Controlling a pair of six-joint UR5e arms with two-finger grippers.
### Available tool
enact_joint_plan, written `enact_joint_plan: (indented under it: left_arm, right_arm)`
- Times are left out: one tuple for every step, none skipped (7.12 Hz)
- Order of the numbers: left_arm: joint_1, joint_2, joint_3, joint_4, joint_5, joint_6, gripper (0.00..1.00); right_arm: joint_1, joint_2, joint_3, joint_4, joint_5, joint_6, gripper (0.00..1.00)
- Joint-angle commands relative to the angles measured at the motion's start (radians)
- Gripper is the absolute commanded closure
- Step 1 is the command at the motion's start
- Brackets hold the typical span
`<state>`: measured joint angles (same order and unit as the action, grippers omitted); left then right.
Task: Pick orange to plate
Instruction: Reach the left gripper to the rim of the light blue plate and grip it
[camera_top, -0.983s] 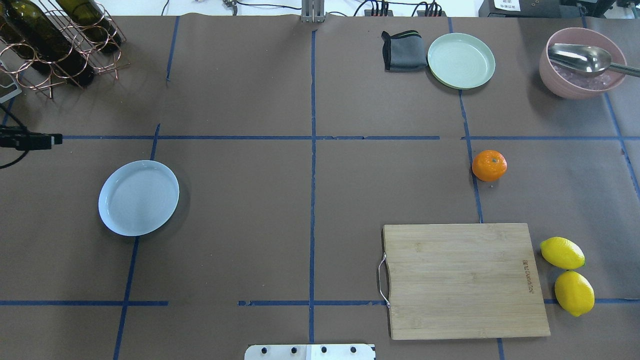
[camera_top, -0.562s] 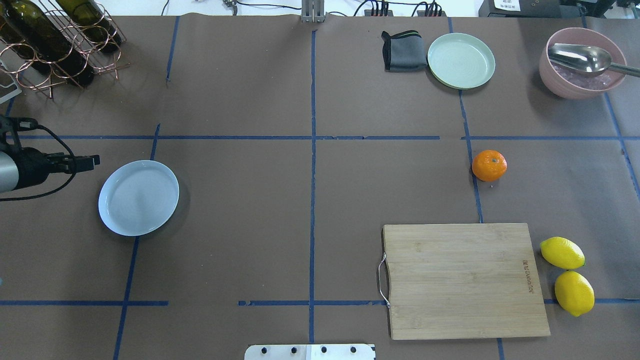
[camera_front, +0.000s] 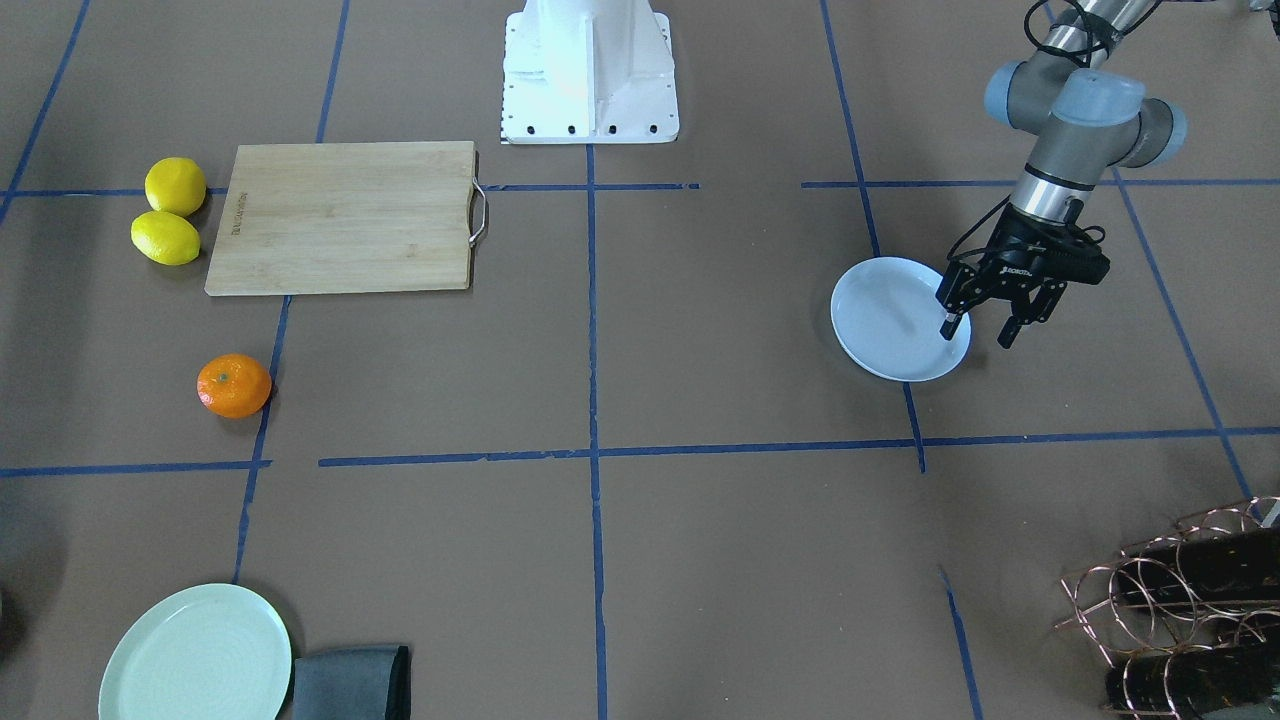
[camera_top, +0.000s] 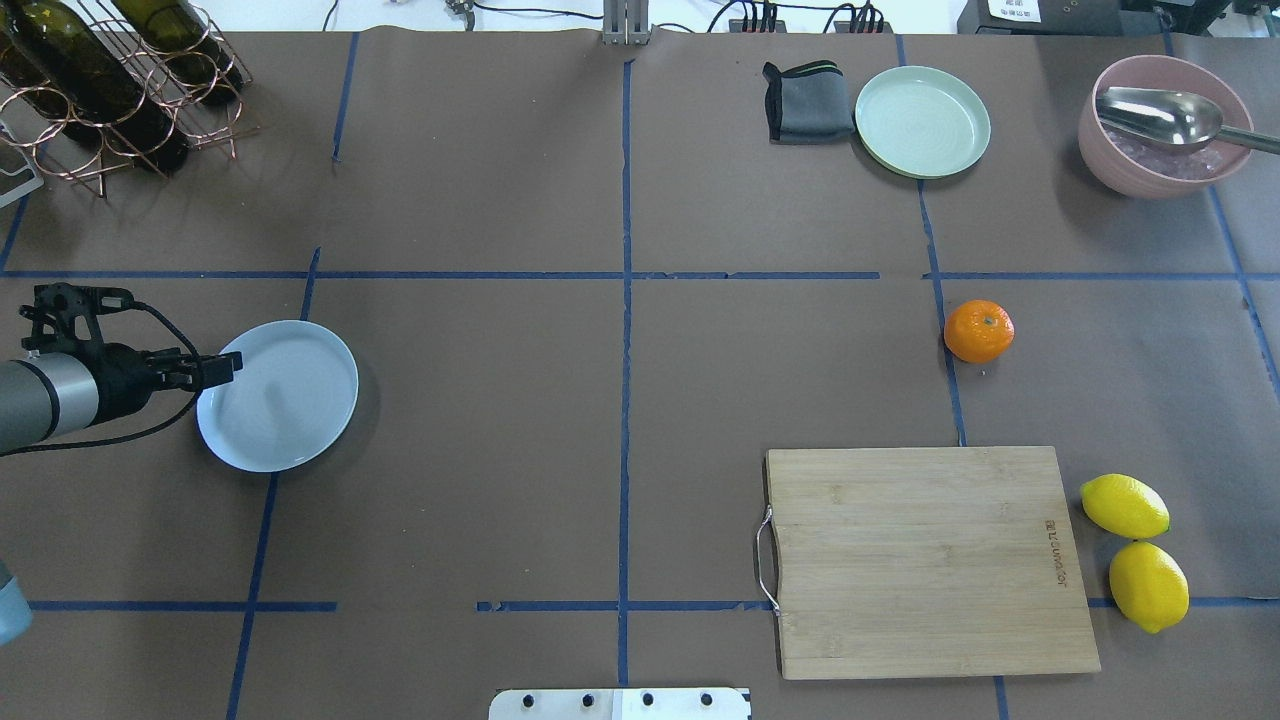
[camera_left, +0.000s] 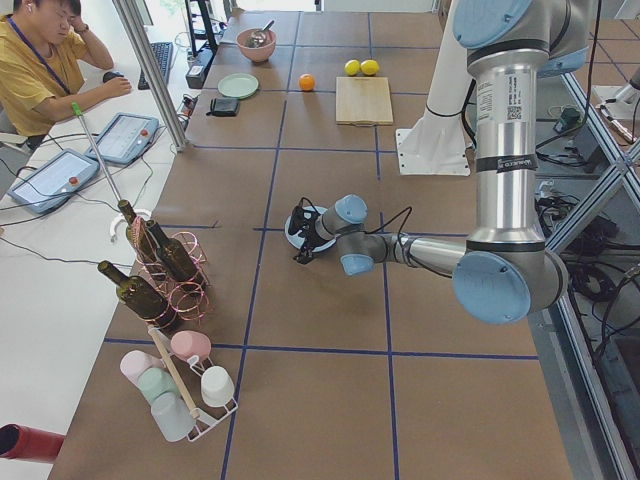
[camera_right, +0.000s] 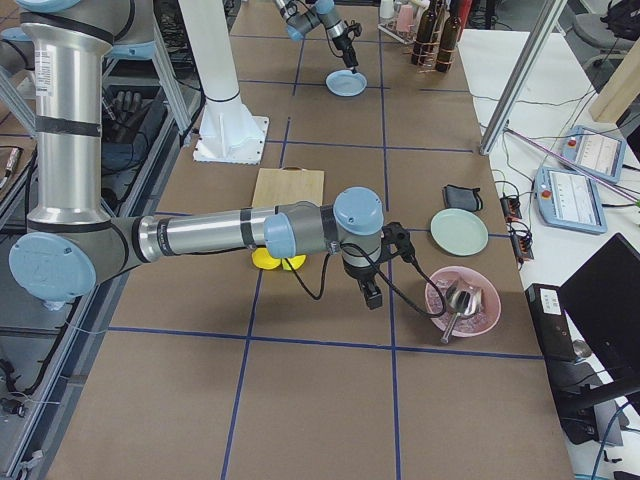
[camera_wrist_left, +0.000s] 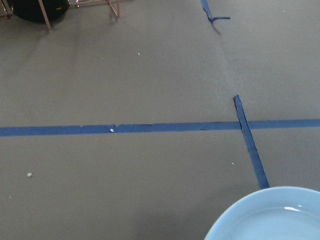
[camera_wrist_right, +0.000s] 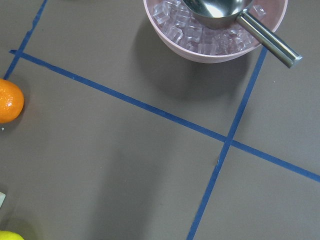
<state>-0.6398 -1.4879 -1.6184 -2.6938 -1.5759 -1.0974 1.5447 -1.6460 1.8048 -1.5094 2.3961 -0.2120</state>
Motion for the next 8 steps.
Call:
enact_joint_plan:
  left_arm:
    - [0.011, 0.000, 0.000, 0.000, 0.011, 0.001, 0.44]
    - [0.012, 0.000, 0.002, 0.002, 0.011, 0.002, 0.51]
    - [0.020, 0.000, 0.002, 0.003, 0.011, 0.004, 0.62]
    - [0.020, 0.000, 0.002, 0.002, 0.011, 0.005, 0.92]
    - [0.020, 0.000, -0.007, 0.002, 0.011, 0.011, 1.00]
    - [0.019, -0.002, -0.026, 0.002, 0.002, 0.014, 1.00]
    - [0.019, -0.006, -0.049, 0.002, -0.006, 0.019, 1.00]
    - [0.019, -0.027, -0.073, 0.003, -0.004, 0.016, 1.00]
  right_arm:
    - [0.000, 0.000, -0.001, 0.000, 0.000, -0.001, 0.00]
    - [0.000, 0.000, -0.002, 0.000, 0.000, -0.001, 0.00]
    - [0.000, 0.000, -0.002, 0.000, 0.000, 0.000, 0.00]
    - [0.000, 0.000, -0.002, 0.000, 0.000, 0.000, 0.00]
    - [0.000, 0.000, -0.002, 0.000, 0.000, 0.000, 0.00]
    - [0.000, 0.000, -0.002, 0.000, 0.000, 0.000, 0.00]
    - [0.000, 0.000, -0.002, 0.000, 0.000, 0.000, 0.00]
    - [0.000, 0.000, -0.002, 0.000, 0.000, 0.000, 0.00]
